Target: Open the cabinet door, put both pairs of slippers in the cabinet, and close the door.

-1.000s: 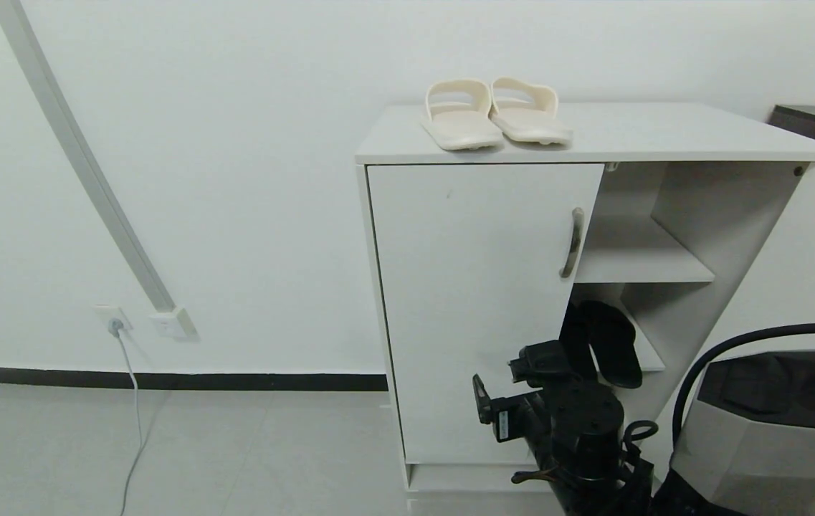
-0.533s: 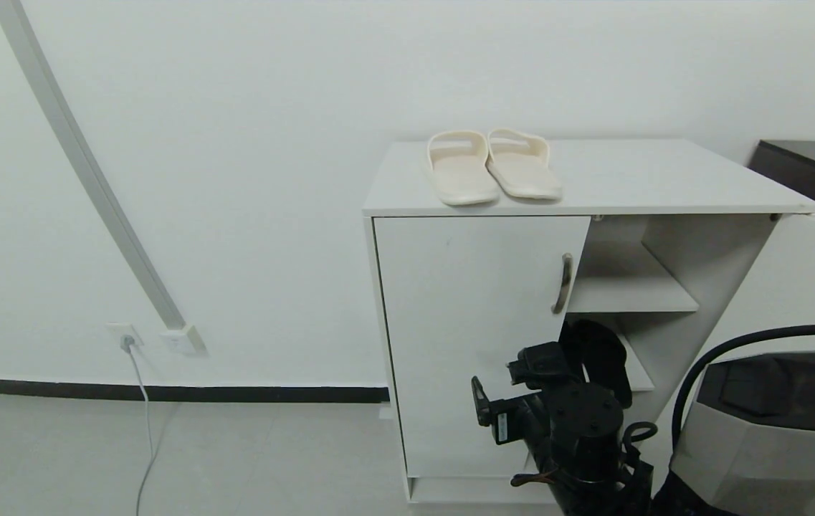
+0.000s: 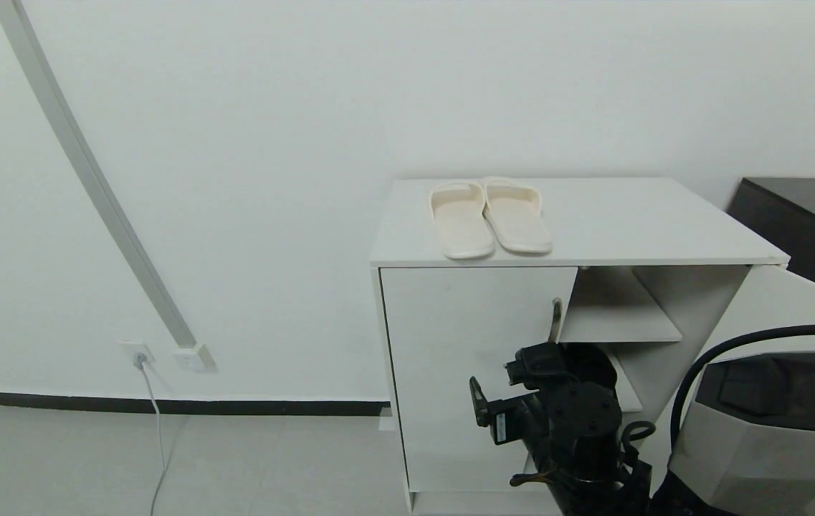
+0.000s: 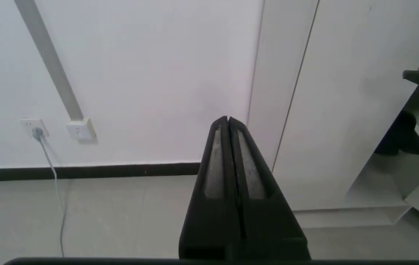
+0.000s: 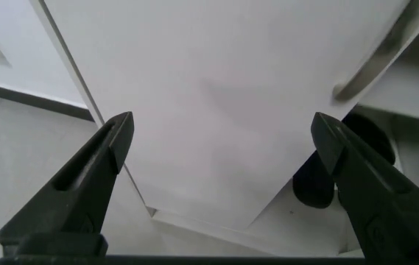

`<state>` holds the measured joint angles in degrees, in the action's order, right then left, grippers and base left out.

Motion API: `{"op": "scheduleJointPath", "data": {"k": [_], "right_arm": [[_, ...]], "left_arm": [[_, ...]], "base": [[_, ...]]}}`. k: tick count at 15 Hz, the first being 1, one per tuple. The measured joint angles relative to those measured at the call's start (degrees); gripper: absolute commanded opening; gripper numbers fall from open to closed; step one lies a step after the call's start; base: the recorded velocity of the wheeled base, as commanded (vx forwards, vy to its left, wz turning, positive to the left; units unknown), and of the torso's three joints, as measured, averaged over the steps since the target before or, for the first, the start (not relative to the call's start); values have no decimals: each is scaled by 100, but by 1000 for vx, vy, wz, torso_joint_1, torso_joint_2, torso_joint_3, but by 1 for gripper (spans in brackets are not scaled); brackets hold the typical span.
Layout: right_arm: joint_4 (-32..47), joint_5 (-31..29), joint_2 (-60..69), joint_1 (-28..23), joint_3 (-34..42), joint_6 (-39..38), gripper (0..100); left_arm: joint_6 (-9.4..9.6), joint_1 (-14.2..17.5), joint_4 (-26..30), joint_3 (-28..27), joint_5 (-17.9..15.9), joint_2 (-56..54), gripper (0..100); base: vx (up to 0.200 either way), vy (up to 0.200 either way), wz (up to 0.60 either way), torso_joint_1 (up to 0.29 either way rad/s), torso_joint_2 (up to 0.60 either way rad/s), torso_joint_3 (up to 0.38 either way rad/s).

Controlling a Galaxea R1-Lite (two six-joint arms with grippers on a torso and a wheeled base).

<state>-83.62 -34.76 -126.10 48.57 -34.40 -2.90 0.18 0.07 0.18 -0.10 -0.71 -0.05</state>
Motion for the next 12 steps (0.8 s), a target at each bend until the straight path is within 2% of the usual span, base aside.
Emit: {"op": "scheduleJointPath", "data": {"k": [12], "right_arm": [[-27,11,-22,-22,34,6,100]], "left_arm": [[0,0,0,0,-5,0,0]], "base": [[0,0,0,234,-549,-314]]}}
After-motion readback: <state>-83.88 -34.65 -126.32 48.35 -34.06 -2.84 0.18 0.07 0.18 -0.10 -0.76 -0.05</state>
